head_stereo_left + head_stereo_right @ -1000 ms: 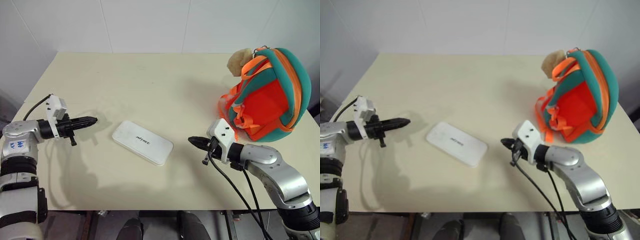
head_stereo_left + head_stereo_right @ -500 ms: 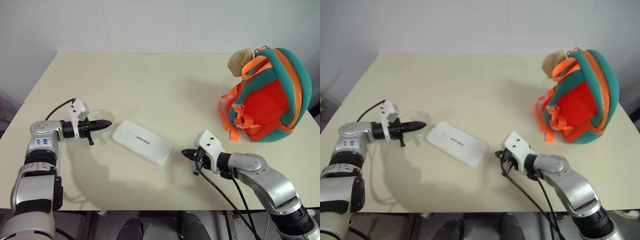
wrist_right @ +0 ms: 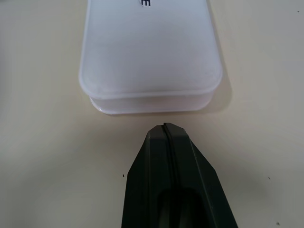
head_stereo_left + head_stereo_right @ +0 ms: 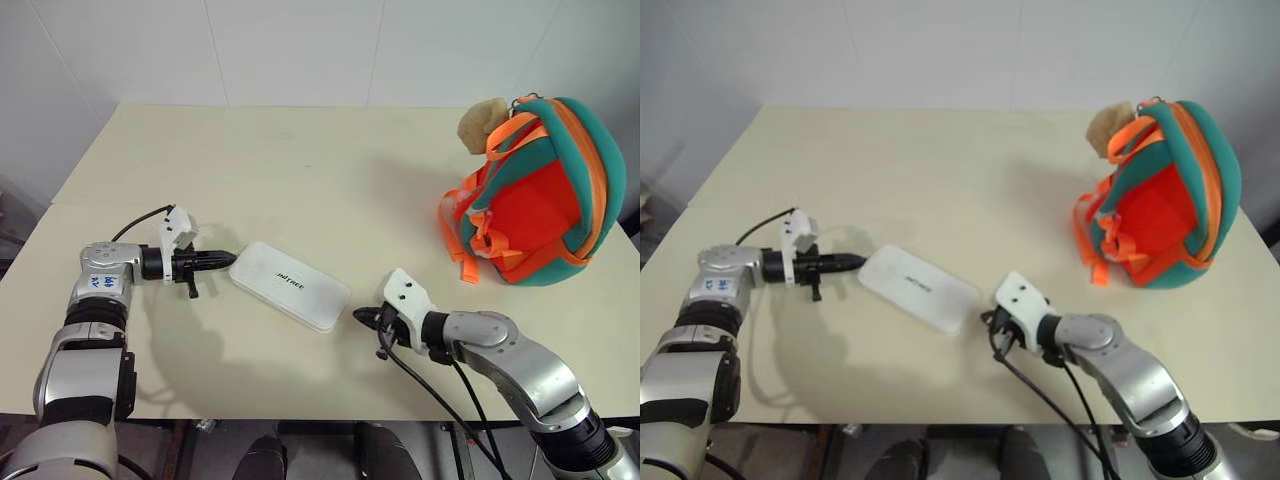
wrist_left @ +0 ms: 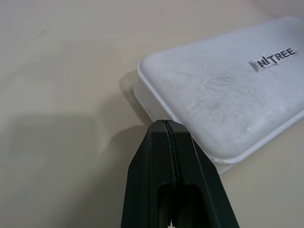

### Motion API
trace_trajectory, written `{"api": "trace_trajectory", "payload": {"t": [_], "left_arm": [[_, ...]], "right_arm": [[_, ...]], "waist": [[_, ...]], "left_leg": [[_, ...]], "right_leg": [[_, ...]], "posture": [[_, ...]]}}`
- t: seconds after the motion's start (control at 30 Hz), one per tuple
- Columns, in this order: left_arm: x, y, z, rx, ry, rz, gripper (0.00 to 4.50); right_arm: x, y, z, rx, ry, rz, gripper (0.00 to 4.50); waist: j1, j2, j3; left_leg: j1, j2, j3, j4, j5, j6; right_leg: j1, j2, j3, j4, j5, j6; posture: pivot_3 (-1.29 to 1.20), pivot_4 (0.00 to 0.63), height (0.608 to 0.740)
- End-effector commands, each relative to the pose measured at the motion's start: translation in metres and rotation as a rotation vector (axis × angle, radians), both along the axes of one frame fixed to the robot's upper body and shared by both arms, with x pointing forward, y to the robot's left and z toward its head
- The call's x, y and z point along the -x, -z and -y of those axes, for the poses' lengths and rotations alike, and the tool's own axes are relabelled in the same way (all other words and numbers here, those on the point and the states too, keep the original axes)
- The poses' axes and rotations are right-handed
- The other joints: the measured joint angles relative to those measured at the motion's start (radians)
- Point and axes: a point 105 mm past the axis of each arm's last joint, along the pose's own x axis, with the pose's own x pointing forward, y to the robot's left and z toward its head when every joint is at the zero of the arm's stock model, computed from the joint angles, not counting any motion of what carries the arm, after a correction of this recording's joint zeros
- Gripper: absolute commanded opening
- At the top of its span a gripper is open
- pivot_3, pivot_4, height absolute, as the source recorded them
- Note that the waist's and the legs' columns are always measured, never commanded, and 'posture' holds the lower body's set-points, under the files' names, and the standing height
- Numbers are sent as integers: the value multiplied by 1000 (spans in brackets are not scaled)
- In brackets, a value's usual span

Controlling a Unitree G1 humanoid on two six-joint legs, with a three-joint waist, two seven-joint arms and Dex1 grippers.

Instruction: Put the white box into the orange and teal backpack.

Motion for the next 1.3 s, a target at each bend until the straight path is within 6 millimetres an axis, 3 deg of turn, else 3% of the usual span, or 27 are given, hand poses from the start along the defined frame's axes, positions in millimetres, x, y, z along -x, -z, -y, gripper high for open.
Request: {"api": "trace_trajectory", "payload": {"t": [0.03,0.37,0.83,1.1,1.3], "left_arm": [[-3,-6,1,-16,4,28,0],[-2,-7,12,-18,58,26,0],[20,4,20,-30,179,-27,0],[23,0,17,-15,145,-10,0],[25,2,16,-11,142,-13,0]], "right_arm": [[1,-10,-5,-11,-15,48,120],[-3,-16,-15,-6,-63,80,120],[-5,-21,-21,-7,-102,90,120],[-7,-32,-10,-15,-79,108,120],[-2,-50,14,-58,-29,143,120]], "waist": [[0,0,0],[0,0,0],[-1,0,0],[0,0,0],[2,0,0]], "left_leg": [[0,0,0,0,0,0],[0,0,0,2,0,0],[-1,0,0,2,-1,1],[-1,0,0,3,-1,1],[-1,0,-1,3,-1,2]], "right_leg": [[0,0,0,0,0,0],[0,0,0,1,0,0],[0,0,0,0,0,0],[0,0,0,1,0,0],[0,0,0,0,0,0]], "posture": [[0,150,740],[0,150,740],[0,150,740],[0,150,740],[0,150,740]]}}
